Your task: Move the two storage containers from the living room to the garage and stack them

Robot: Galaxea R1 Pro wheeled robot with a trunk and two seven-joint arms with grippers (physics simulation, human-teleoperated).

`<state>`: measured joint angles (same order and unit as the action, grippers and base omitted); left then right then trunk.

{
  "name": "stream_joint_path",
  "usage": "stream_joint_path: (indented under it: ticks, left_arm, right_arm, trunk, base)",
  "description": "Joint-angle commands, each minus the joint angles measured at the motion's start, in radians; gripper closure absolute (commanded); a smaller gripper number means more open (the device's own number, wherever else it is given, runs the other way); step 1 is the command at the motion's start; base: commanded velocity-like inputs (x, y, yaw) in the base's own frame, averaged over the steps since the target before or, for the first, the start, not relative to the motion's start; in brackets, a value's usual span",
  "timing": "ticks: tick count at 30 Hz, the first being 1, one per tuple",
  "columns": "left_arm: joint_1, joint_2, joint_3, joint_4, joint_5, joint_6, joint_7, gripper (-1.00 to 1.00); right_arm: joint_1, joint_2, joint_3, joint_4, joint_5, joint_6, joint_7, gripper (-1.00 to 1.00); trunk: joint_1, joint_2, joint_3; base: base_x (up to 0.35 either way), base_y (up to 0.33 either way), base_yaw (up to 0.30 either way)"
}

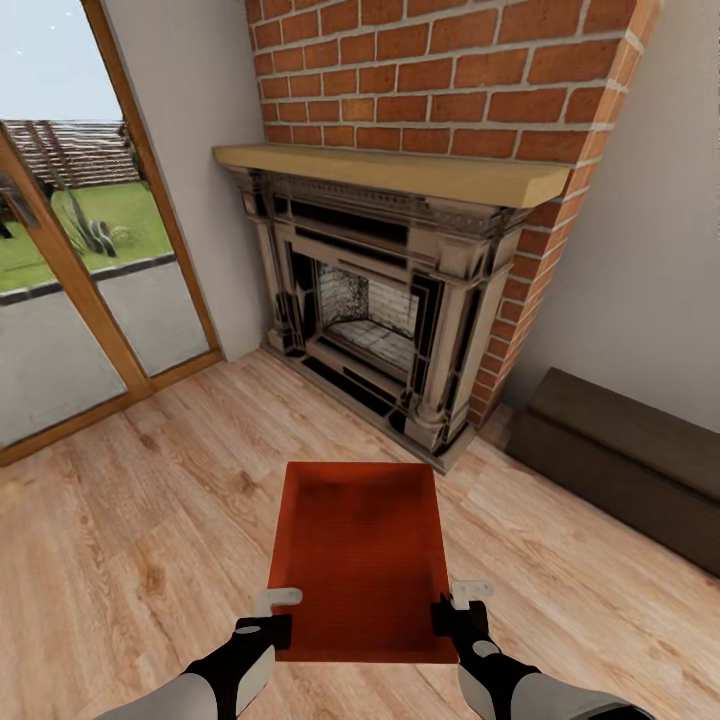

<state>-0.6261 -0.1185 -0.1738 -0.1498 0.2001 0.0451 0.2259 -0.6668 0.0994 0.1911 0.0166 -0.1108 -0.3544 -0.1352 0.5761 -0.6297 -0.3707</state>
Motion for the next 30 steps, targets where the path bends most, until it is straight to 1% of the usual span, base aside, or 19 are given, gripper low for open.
stream_joint_path:
  ticks: [1,30]
  left_arm:
    - [0.0,0.0,-0.003,0.0,0.007,0.006,0.012,1.0]
    - [0.0,0.001,-0.003,-0.001,0.007,0.006,0.012,1.0]
  right_arm:
    - [-0.001,0.0,-0.022,0.0,-0.024,-0.008,-0.003,1.0]
    - [-0.001,0.0,-0.022,0.0,-0.025,-0.008,0.0,1.0]
  trunk:
    - [0.0,-0.001,0.0]
    - [0.0,-0.001,0.047]
  base:
    - [0.0,0.0,0.0]
    - [0.0,0.0,0.0]
